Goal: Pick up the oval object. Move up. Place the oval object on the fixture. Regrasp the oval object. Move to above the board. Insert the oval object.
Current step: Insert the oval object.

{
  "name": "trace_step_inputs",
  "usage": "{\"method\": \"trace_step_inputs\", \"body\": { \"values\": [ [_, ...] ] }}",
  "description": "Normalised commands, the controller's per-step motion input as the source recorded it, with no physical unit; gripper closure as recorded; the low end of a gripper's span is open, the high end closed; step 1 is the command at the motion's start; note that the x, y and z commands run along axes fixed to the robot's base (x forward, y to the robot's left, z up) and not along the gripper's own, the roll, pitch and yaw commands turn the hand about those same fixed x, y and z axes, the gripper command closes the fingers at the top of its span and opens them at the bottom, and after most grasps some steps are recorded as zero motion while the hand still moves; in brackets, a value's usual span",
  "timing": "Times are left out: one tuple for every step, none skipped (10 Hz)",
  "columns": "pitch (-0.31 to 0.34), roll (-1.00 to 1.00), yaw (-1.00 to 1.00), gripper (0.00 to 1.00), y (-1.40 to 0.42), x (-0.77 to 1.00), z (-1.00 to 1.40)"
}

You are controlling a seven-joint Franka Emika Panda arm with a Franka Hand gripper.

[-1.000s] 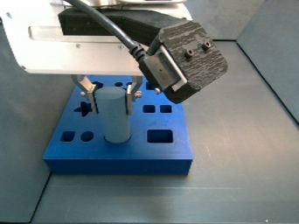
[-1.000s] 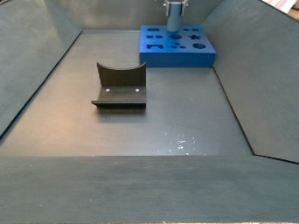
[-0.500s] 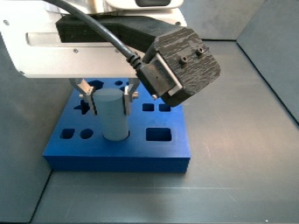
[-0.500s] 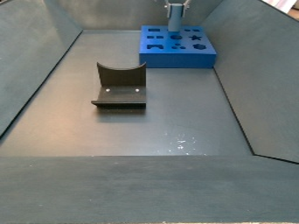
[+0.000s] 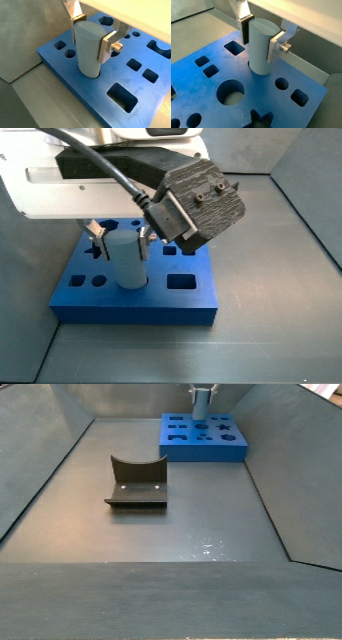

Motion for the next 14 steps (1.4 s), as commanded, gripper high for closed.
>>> {"method": "trace_step_inputs", "body": {
  "values": [
    [-0.304,0.18,0.01,1.0,-0.14,0.0,-0.54],
    [-0.219,0.1,0.04,1.0,-0.13,0.22,-0.72],
    [-0.156,0.07,0.09,1.0,0.0,0.45,-0.86],
    [-0.131,0.07,0.1,1.0,0.0,0.51,-0.89],
    [-0.147,0.06,0.05,1.0,0.0,0.15,-0.58],
    [0.0,0.08,0.0,1.0,0.0,0.0,-0.18],
    [0.0,0.19,0.0,1.0,0.0,0.0,-0.35],
    [-0.193,0.19,0.04,1.0,0.0,-0.06,-0.73],
    [-0.234,0.13,0.08,1.0,0.0,-0.03,-0.72],
    [-0.247,0.12,0.08,1.0,0.0,0.0,-0.7],
    [-0.237,0.11,0.07,1.0,0.0,-0.01,-0.73],
    [-0.171,0.07,0.08,1.0,-0.06,0.0,-0.9],
    [-0.1,0.14,0.0,1.0,-0.03,0.0,-0.95],
    [-0.076,0.3,0.0,1.0,-0.06,0.0,-0.72]
  ]
}}
